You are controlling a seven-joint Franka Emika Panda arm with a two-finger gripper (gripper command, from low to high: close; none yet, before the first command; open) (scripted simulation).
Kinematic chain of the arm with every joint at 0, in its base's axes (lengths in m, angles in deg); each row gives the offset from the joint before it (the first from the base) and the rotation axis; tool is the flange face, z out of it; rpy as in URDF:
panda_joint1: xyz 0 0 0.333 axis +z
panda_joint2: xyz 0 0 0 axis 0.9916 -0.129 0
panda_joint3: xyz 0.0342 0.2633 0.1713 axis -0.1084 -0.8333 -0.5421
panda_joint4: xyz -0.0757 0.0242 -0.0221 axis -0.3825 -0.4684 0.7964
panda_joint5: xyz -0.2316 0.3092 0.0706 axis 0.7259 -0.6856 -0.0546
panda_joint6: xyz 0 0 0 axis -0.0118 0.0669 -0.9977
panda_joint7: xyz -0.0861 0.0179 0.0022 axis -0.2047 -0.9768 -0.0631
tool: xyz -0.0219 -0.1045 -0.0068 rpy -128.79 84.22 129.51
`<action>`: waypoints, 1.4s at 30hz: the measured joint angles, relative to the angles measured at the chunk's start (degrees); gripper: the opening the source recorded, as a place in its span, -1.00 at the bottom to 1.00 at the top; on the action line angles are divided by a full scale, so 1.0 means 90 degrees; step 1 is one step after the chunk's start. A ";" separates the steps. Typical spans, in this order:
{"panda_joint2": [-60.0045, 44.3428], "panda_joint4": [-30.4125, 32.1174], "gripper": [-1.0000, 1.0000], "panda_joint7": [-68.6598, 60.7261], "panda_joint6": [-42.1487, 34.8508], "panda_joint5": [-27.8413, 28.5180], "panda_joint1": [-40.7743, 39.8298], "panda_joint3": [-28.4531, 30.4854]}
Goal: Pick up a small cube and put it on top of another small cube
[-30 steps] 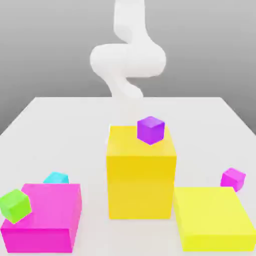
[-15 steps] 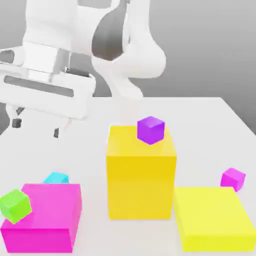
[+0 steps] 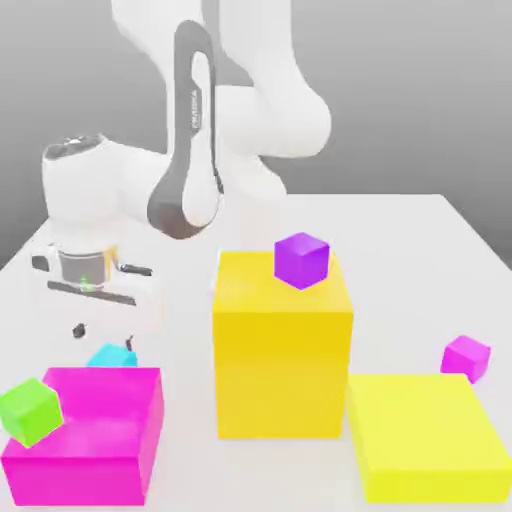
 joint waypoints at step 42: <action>0.0576 -0.2088 -1.00 0.2345 -0.2827 0.0952 -0.0555 -0.0913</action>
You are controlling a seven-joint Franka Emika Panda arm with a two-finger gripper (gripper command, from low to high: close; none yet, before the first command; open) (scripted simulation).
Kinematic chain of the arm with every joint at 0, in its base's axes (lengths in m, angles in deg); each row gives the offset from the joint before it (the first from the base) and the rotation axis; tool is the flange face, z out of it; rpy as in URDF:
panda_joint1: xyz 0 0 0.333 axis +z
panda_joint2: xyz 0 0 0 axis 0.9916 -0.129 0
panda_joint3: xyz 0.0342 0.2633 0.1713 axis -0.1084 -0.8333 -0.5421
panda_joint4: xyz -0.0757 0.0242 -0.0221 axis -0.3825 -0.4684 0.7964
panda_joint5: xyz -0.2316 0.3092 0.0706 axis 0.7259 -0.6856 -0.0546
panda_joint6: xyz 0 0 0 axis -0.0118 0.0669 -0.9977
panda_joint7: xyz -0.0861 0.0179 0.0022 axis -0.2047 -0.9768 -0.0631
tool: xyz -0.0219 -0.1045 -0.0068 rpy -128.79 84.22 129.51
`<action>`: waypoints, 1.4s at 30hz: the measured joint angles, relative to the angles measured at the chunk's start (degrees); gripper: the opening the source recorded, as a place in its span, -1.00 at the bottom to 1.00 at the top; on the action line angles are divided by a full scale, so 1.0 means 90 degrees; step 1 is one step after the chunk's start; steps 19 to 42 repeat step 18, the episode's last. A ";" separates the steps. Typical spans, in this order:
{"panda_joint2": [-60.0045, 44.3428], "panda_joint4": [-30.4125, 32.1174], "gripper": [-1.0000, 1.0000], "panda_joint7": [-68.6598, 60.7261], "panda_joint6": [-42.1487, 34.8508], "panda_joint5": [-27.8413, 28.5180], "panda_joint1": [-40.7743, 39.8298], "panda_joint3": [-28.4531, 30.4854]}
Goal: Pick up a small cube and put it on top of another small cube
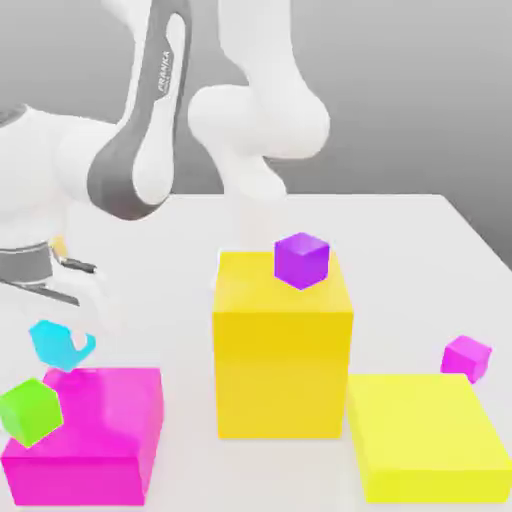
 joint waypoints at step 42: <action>-0.0748 -0.1187 1.00 0.1244 -0.0284 0.0000 0.0123 -0.0134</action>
